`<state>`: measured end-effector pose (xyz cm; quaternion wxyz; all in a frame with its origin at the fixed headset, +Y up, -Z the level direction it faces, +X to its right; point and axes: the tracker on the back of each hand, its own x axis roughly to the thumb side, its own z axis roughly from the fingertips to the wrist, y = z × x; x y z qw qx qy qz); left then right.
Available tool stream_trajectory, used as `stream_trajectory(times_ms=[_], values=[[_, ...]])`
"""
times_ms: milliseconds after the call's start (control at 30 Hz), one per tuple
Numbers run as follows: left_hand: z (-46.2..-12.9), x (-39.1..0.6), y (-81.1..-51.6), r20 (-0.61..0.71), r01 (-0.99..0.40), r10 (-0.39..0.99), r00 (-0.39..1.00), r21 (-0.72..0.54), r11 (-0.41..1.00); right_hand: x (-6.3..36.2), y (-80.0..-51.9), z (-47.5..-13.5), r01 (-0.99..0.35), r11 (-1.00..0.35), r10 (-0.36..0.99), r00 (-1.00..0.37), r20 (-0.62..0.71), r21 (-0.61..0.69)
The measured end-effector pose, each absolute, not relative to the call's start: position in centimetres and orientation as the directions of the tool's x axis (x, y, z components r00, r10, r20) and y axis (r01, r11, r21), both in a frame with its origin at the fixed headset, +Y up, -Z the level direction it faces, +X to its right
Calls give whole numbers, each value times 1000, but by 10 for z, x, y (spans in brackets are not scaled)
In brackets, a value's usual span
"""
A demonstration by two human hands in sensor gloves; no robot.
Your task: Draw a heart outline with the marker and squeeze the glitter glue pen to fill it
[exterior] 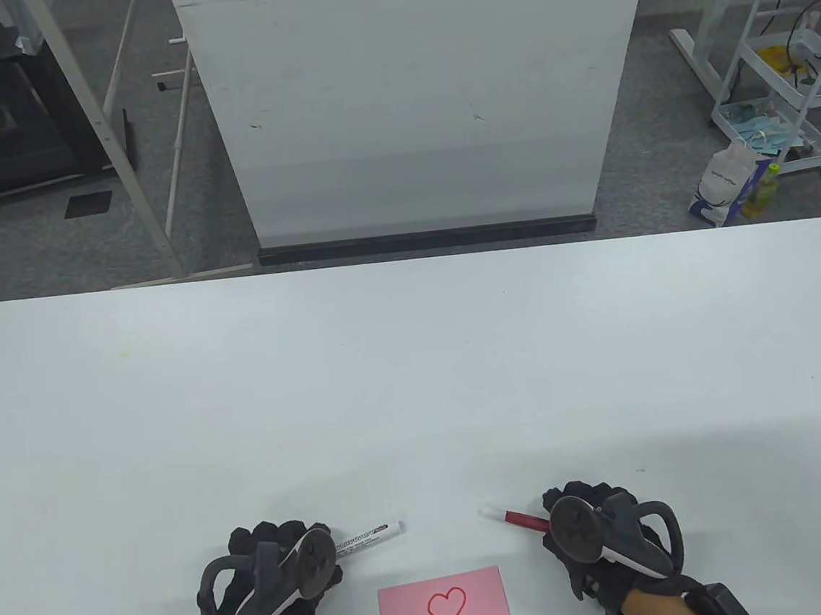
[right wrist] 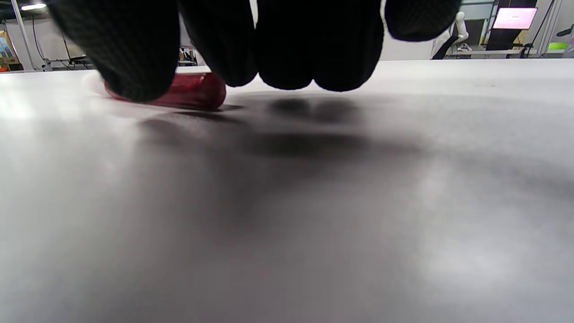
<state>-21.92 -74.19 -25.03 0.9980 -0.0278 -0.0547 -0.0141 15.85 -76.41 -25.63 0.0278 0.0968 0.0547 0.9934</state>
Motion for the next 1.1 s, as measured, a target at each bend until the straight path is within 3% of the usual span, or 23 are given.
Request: stream_trajectory(times_ms=[233, 367, 567, 733, 833, 933, 1100], values=[[-242, -249, -723, 46, -269, 265, 963, 107, 957, 153, -766, -257, -6, -994, 27, -982, 186, 111], [-237, -248, -717, 81, -318, 309, 948, 163, 934, 153, -766, -258, -24, -993, 45, -982, 185, 115], [-233, -221, -705, 200, -346, 307, 931, 202, 916, 152, -769, -259, 3, -986, 37, -970, 241, 164], [-231, -176, -699, 291, -253, 196, 936, 171, 952, 156, -765, -255, -63, -987, 102, -954, 282, 145], [-229, -151, -698, 346, -215, 163, 924, 118, 969, 155, -752, -250, -150, -976, 193, -929, 316, 157], [-229, -131, -696, 386, -263, 212, 898, 82, 961, 145, -733, -244, -251, -954, 296, -878, 377, 165], [-225, -113, -696, 433, -291, 228, 872, 85, 953, 120, -716, -237, -289, -931, 361, -818, 448, 222]])
